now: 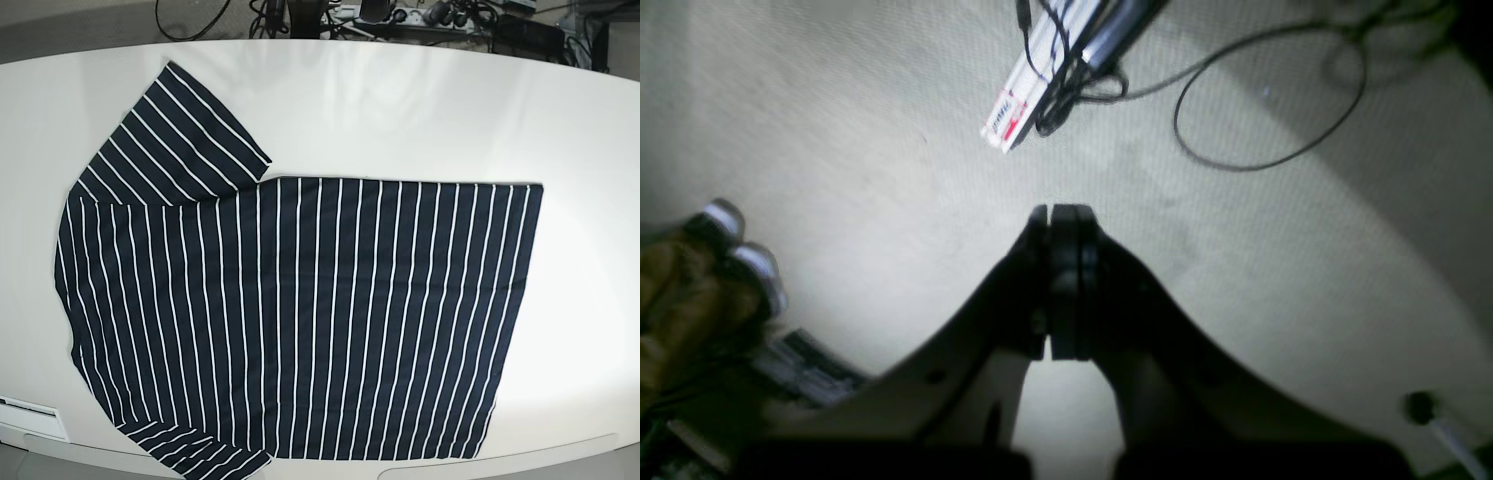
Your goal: Fold the T-shirt properly
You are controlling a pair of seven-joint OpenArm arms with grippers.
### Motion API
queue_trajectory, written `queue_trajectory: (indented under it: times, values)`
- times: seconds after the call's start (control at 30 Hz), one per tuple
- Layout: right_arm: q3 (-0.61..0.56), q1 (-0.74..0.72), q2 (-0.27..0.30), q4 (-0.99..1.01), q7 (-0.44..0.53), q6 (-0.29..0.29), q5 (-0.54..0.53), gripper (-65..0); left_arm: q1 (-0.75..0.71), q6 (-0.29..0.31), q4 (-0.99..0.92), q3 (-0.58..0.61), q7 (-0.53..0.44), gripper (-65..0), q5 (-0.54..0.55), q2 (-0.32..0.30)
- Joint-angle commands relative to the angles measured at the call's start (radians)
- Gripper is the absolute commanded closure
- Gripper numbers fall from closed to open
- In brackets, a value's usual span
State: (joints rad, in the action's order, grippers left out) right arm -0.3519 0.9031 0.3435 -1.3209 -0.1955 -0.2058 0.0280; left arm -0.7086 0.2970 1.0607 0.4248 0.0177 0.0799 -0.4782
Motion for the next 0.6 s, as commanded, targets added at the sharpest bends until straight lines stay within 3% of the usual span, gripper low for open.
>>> queue_trajectory:
  times: [0.0,0.1,0.23,0.33,0.47,0.57]
  values:
    - [0.000,0.055,0.020,-0.061,0.006,0.002,-0.001,0.0,-0.043,-0.006,0.053,-0.001,-0.009,0.0,0.007,-0.035]
    - [0.000,0.174,0.058,-0.241,-0.024,0.057,0.055,0.0,-0.140,-0.040,0.223,-0.019,-0.007,0.0,0.006,-0.115]
    - [0.000,0.315,0.094,-0.454,-0.046,0.165,0.163,0.0,-0.280,-0.038,0.459,-0.127,0.049,0.0,0.006,-0.185]
    - [0.000,0.400,0.110,-0.591,-0.058,0.246,0.237,0.0,-0.381,-0.035,0.624,-0.245,0.074,0.0,0.006,-0.211]
    - [0.000,0.406,0.111,-0.729,-0.102,0.376,0.330,0.0,-0.493,-0.018,0.808,-0.407,0.077,0.0,0.006,-0.220]
    - [0.000,0.406,0.111,-0.791,-0.194,0.442,0.348,0.0,-0.541,0.003,0.920,-0.503,0.093,0.0,0.007,-0.220]
